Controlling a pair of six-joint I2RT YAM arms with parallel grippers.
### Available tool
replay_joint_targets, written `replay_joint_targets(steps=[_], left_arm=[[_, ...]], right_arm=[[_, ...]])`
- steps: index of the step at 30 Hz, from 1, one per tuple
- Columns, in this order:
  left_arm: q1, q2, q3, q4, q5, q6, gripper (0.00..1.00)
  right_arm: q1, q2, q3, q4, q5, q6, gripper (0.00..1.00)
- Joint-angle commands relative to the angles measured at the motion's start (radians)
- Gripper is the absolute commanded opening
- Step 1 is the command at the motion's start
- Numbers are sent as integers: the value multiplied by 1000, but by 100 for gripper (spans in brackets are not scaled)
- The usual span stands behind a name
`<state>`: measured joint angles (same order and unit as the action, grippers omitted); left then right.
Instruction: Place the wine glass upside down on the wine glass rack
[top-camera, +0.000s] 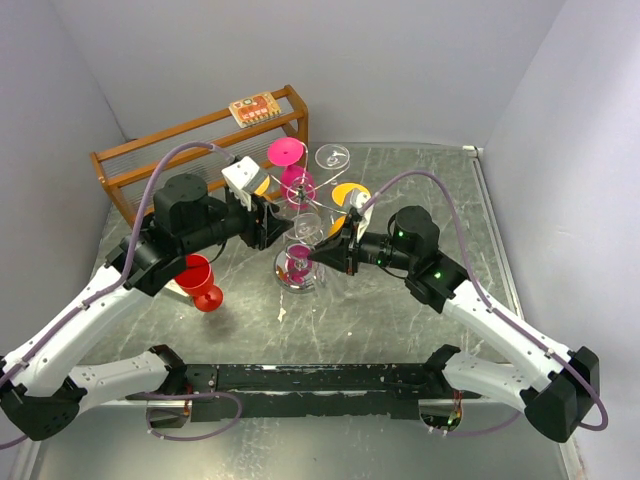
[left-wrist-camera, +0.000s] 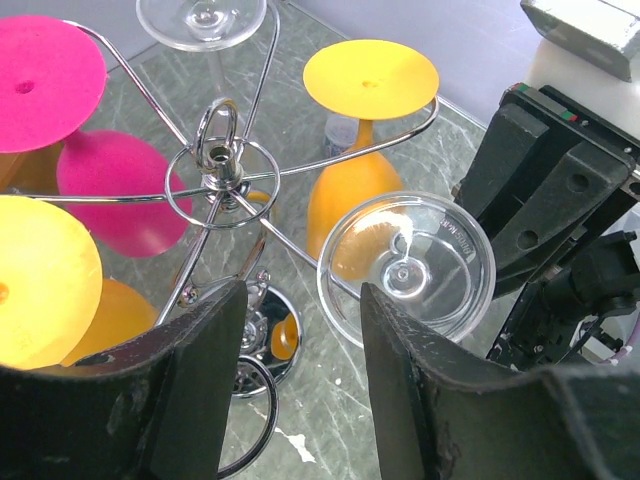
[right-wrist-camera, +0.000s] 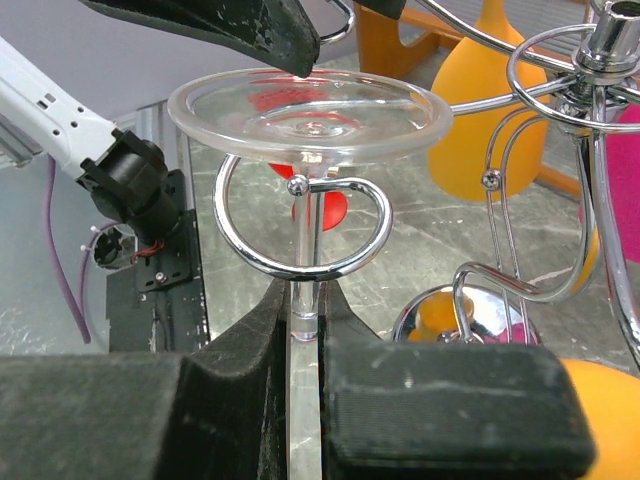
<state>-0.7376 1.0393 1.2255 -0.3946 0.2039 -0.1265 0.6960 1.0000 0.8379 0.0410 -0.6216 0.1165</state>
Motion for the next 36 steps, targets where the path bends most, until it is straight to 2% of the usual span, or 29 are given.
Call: replay_joint_targets(steps=[1,11,27,36], left_arm=[[-6,-25,-3,14,14,-10,60],[-6,-35,-11,19,-2,-10,61],[-6,-39,-9,20,-18,-10,61],[-6,-66,-19,33,-58,-15,63]], right_arm=[[5,-27,-9,87,-31,0,0],[6,-40,-39,126,-50,-4,0],[5,-48,-78,140,88,7,0],[6,-34,-91,146,107,6,0]])
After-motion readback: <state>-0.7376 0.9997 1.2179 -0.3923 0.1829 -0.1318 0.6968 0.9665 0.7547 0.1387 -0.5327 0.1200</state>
